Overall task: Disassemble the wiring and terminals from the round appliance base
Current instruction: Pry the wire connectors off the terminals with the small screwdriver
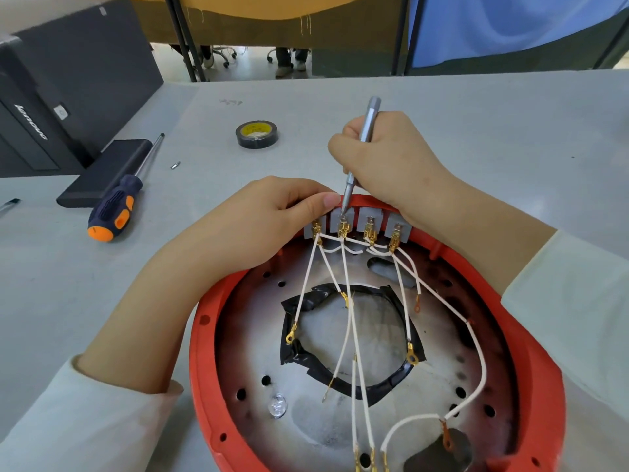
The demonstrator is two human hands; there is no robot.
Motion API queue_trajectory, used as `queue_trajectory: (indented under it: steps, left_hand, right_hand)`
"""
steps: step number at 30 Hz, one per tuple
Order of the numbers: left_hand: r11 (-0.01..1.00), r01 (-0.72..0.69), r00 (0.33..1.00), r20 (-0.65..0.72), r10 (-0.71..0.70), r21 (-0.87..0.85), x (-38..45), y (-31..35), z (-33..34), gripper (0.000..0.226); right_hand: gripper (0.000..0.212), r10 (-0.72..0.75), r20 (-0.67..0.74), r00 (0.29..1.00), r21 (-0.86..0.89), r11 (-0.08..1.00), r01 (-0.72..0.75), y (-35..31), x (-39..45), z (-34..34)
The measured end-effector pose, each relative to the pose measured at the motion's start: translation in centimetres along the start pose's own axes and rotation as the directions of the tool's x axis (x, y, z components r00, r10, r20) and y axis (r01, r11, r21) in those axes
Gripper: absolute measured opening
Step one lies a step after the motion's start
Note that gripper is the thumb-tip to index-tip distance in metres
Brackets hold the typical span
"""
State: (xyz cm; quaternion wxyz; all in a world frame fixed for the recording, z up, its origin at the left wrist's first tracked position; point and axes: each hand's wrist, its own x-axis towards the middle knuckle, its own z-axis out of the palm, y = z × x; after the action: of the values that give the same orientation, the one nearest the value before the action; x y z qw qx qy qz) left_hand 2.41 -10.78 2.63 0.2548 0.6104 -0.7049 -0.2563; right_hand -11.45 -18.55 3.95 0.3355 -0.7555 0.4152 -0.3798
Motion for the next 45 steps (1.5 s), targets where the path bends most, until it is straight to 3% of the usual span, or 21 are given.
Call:
queue_trajectory:
  steps: [6,12,16,20,23,30,35,39,45]
  left_hand:
    - [1.0,-0.023,1.0,0.002,0.023,-0.007,0.1,-0.2,0.1,0.03]
    - [0.999,-0.01,1.0,0.0,0.01,-0.033,0.0,-0.3,0.0,0.022]
    - [0.998,0.013,0.999,-0.03,-0.015,-0.067,0.0,-0.3,0.0,0.022]
    - [0.999,0.043,0.99,-0.131,-0.041,0.005,-0.4,0.0,-0.4,0.03]
    - [0.991,0.111,0.99,-0.094,-0.104,0.07,-1.3,0.2,-0.9,0.029]
    - [0.993,0.108,0.991,-0.091,-0.103,0.055,-3.1,0.6,0.1,0.03]
    - [0.996,0.08,0.996,-0.035,-0.078,0.035,-2.7,0.8,-0.3,0.031]
    - [0.997,0.066,0.998,-0.017,-0.065,0.028,-2.3,0.4,-0.4,0.031]
    - [0.999,0.045,0.999,-0.016,-0.045,-0.028,-2.3,0.0,-0.2,0.029]
  right_hand:
    - [0.038,-0.033,0.08,0.996,-0.018,0.999,0.034,0.3,0.0,0.3]
    - [0.032,0.02,-0.02,1.0,0.117,0.993,-0.018,0.5,0.3,-0.2]
    - [0.035,0.055,-0.016,0.998,0.138,0.989,-0.052,0.6,0.3,-0.1]
    - [0.035,0.108,0.005,0.994,0.138,0.985,-0.108,0.8,0.3,-0.3]
    - [0.036,0.12,0.01,0.993,0.13,0.984,-0.12,0.7,0.1,-0.4]
    - [0.047,0.038,-0.091,0.995,0.15,0.988,-0.024,-0.3,-1.4,-1.0]
    - [0.051,-0.04,-0.008,0.999,0.135,0.99,0.041,-1.3,-2.7,-1.6]
    - [0.042,-0.087,-0.002,0.996,-0.003,0.996,0.087,-1.0,-3.5,-1.1]
    - [0.035,-0.144,-0.047,0.988,-0.03,0.989,0.143,-0.4,-4.0,-0.8]
